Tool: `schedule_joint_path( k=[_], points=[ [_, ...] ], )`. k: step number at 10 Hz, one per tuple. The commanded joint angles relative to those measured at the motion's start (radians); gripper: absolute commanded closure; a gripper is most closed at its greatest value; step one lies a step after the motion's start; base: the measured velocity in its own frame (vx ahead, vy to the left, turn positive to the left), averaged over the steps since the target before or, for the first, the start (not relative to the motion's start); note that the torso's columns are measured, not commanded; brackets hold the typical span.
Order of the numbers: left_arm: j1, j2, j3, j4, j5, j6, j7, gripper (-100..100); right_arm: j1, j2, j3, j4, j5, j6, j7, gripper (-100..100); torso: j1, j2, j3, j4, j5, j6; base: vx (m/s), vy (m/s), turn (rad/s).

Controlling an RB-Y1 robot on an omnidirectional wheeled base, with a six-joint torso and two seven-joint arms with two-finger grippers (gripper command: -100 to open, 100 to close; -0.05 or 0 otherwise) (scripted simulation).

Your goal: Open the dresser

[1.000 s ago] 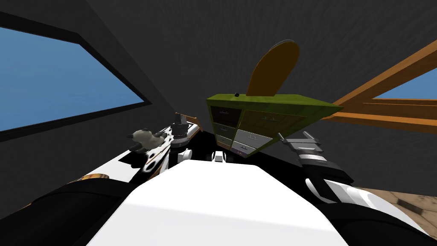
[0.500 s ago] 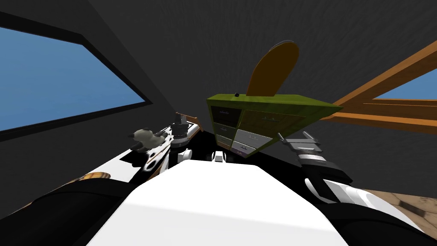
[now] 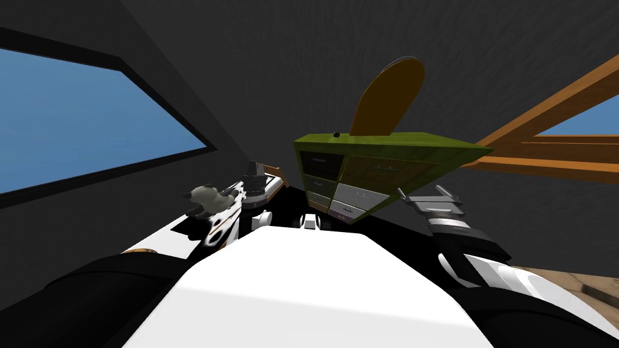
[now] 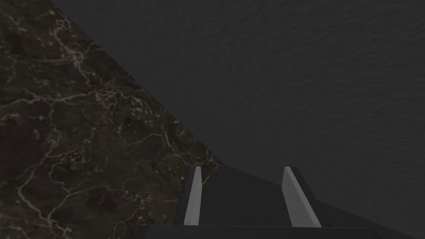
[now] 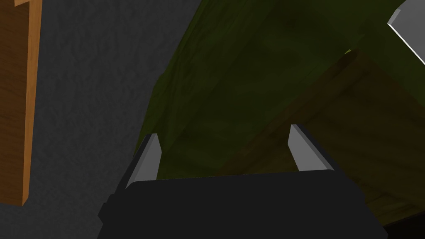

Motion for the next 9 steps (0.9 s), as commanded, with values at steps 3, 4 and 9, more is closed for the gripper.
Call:
schedule_joint_path(
  k=[3, 4, 9],
  points=[
    [0.0, 0.0, 0.0, 0.0, 0.0, 0.0, 0.0, 0, 0.003, -0.02, 0.007, -0.026, 0.023, -0.02, 0.038, -100, 0.002, -0.001, 0.0, -0.001, 0.001, -0.001, -0.001, 0.011, 0.0],
    [0.0, 0.0, 0.0, 0.0, 0.0, 0.0, 0.0, 0, 0.003, -0.02, 0.007, -0.026, 0.023, -0.02, 0.038, -100, 0.003, -0.001, 0.0, -0.001, 0.0, 0.0, 0.005, -0.006, 0.006],
    [0.0, 0.0, 0.0, 0.0, 0.0, 0.0, 0.0, 0, 0.031, -0.033, -0.027, -0.023, 0.014, 0.024, 0.01, -100, 0.001, 0.002, 0.0, 0.002, 0.002, -0.002, 0.004, 0.003, -0.019]
  ],
)
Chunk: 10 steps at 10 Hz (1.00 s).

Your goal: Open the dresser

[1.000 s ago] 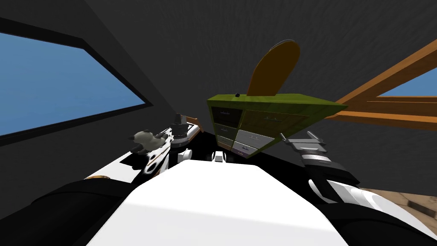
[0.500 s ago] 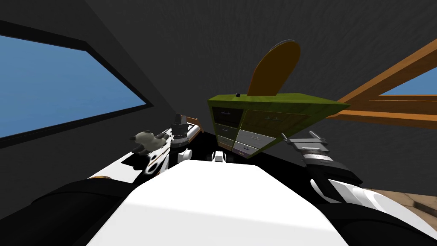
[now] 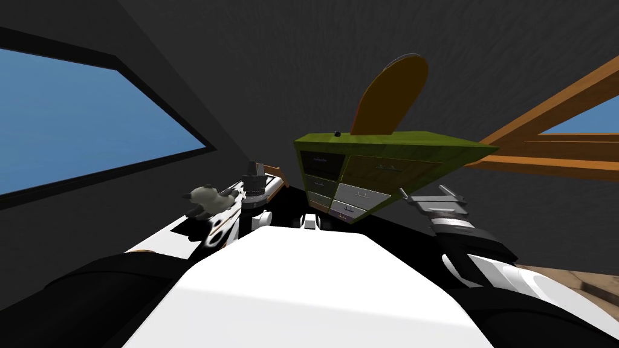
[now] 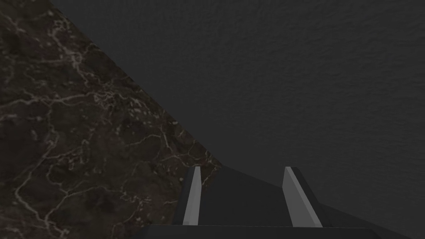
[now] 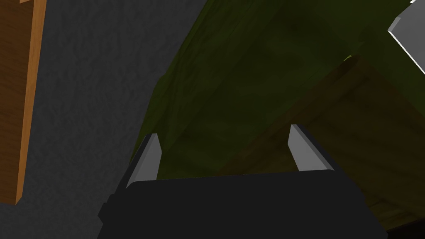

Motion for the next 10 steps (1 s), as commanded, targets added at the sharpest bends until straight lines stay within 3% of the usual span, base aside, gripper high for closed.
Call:
schedule_joint_path(
  k=[1, 10],
  points=[
    [0.0, 0.0, 0.0, 0.0, 0.0, 0.0, 0.0, 0, 0.028, -0.011, -0.02, -0.033, 0.011, 0.008, 0.008, -100, -0.006, 0.0, -0.001, 0.003, 0.002, 0.007, 0.032, 0.015, -0.052],
    [0.0, 0.0, 0.0, 0.0, 0.0, 0.0, 0.0, 0, 0.036, -0.014, -0.026, -0.044, 0.014, 0.01, 0.01, -100, -0.009, 0.004, -0.002, 0.006, 0.007, 0.009, 0.007, 0.004, -0.003]
  ],
)
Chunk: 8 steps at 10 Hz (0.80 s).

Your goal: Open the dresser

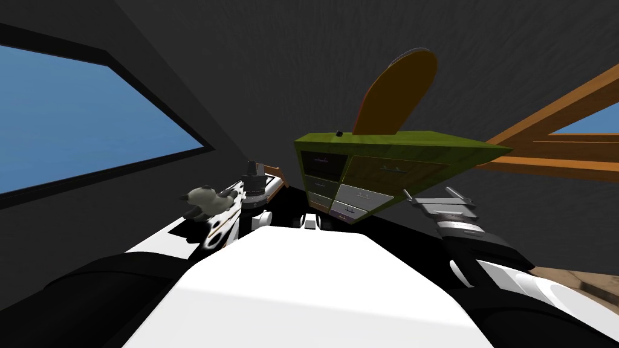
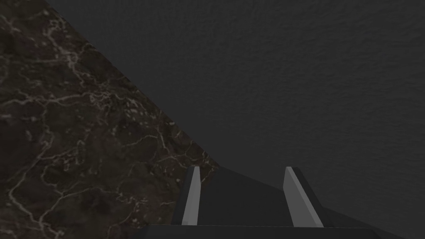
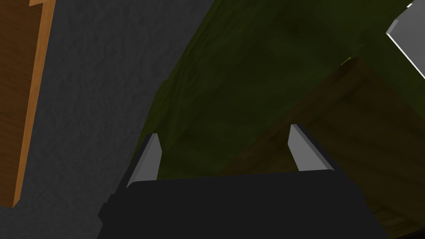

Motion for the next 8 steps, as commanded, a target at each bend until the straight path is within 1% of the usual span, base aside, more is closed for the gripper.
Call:
schedule_joint_path(
  k=[1, 8],
  points=[
    [0.0, 0.0, 0.0, 0.0, 0.0, 0.0, 0.0, 0, -0.011, -0.011, -0.008, -0.021, 0.015, -0.02, 0.029, -100, 0.0, 0.0, 0.001, 0.0, 0.0, 0.0, 0.0, 0.007, -0.006],
    [0.0, 0.0, 0.0, 0.0, 0.0, 0.0, 0.0, 0, -0.008, -0.012, -0.01, -0.024, 0.016, -0.019, 0.029, -100, 0.001, 0.0, 0.001, 0.0, -0.001, 0.0, -0.001, 0.003, 0.0]
  ],
)
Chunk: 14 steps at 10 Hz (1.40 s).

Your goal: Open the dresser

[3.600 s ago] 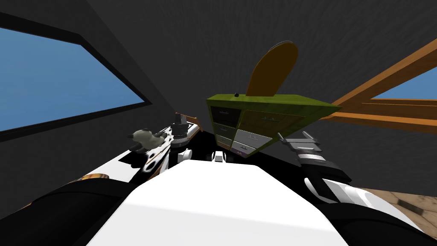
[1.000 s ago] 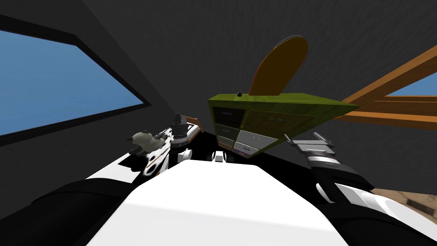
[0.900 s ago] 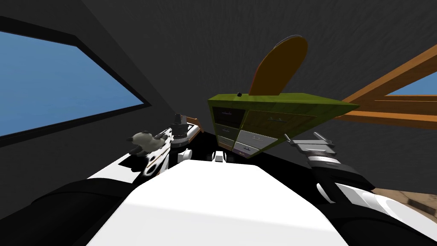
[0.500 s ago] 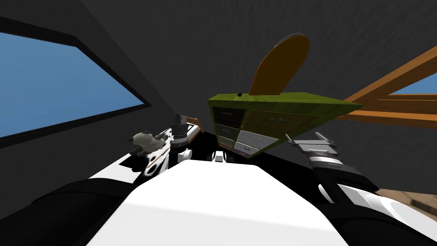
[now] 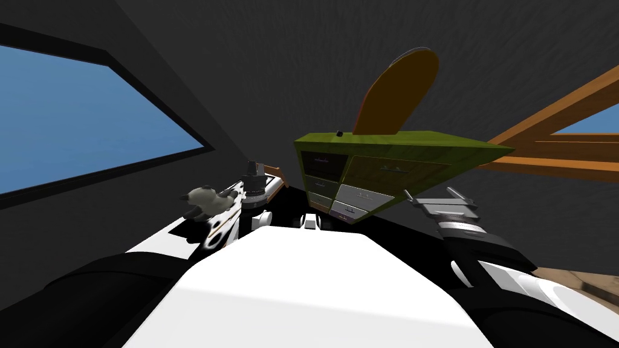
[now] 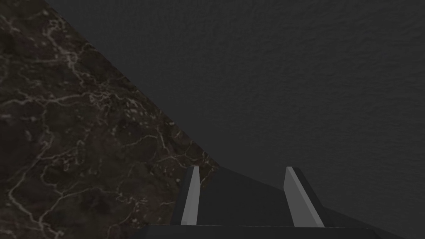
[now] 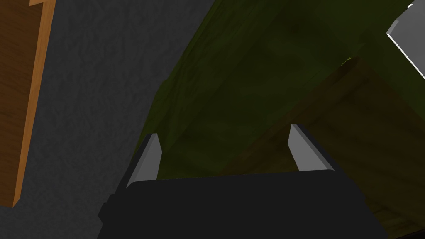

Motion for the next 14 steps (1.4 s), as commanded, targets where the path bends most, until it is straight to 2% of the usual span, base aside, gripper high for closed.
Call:
schedule_joint_path(
  k=[1, 9, 10, 14],
  points=[
    [0.0, 0.0, 0.0, 0.0, 0.0, 0.0, 0.0, 0, -0.006, -0.017, -0.002, -0.03, 0.016, -0.008, 0.028, -100, -0.001, 0.0, -0.001, 0.0, 0.001, 0.0, 0.006, 0.002, 0.005],
    [0.0, 0.0, 0.0, 0.0, 0.0, 0.0, 0.0, 0, -0.006, -0.017, -0.002, -0.03, 0.016, -0.008, 0.028, -100, 0.002, -0.001, 0.0, 0.0, 0.0, -0.001, 0.001, -0.001, 0.0],
    [0.0, 0.0, 0.0, 0.0, 0.0, 0.0, 0.0, 0, 0.017, -0.012, -0.003, -0.037, 0.014, 0.014, 0.008, -100, 0.002, -0.002, 0.0, 0.0, 0.0, -0.001, 0.029, -0.017, -0.037],
    [0.0, 0.0, 0.0, 0.0, 0.0, 0.0, 0.0, 0, 0.021, -0.013, -0.006, -0.044, 0.017, 0.014, 0.01, -100, -0.003, 0.002, 0.001, 0.002, 0.0, 0.002, 0.012, 0.002, -0.017]
  ],
)
